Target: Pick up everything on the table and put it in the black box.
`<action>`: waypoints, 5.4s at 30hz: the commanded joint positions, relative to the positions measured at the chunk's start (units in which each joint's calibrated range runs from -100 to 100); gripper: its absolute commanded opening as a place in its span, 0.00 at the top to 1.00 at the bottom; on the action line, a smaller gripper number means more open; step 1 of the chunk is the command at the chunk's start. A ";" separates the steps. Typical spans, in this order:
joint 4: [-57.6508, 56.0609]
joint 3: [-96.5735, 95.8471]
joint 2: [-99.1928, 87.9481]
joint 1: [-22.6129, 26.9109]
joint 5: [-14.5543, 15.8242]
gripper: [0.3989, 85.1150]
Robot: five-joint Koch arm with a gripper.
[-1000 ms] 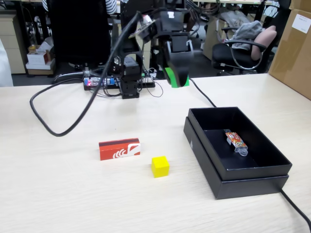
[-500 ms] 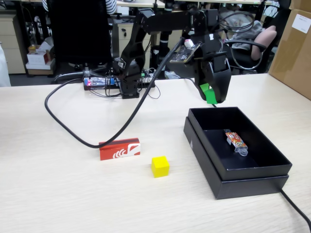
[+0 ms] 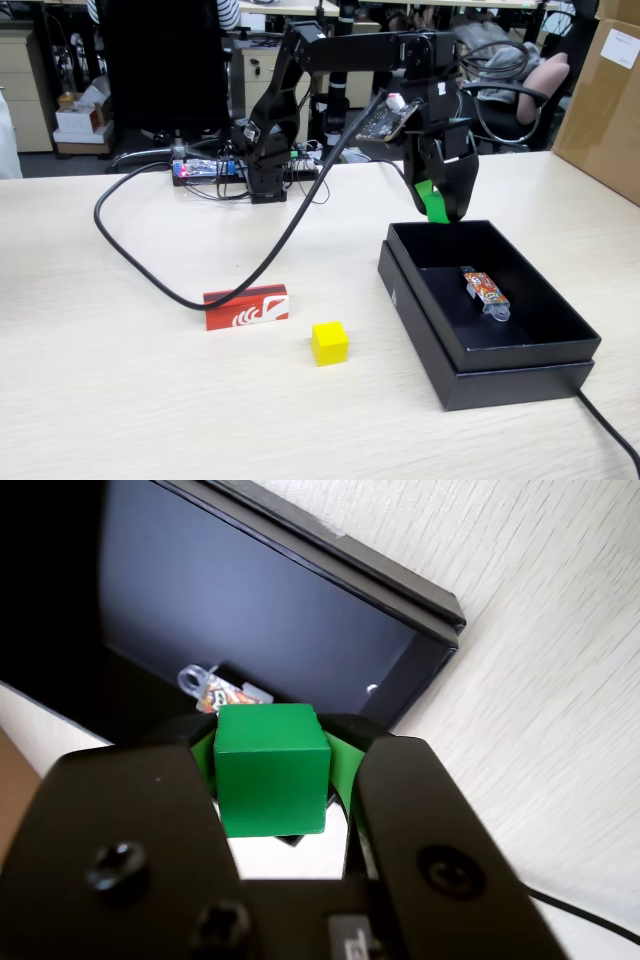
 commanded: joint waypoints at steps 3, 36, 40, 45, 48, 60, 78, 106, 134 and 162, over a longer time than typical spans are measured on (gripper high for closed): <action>2.59 -0.41 -5.71 0.05 -0.24 0.88; 2.59 -13.11 -23.04 -14.26 -6.79 0.54; 2.59 -18.46 -22.69 -17.63 -8.50 0.49; 2.59 -25.26 -21.43 -21.20 -10.31 0.46; 2.59 -26.62 -20.63 -22.52 -10.99 0.46; 9.07 -27.43 -11.79 -25.59 -12.41 0.46; 13.82 -22.08 5.65 -26.96 -13.24 0.50; 0.00 -14.10 -15.58 -19.78 -10.74 0.99; 2.93 9.56 11.16 0.39 -0.15 0.99; 1.12 9.20 -5.71 -8.40 -3.37 0.59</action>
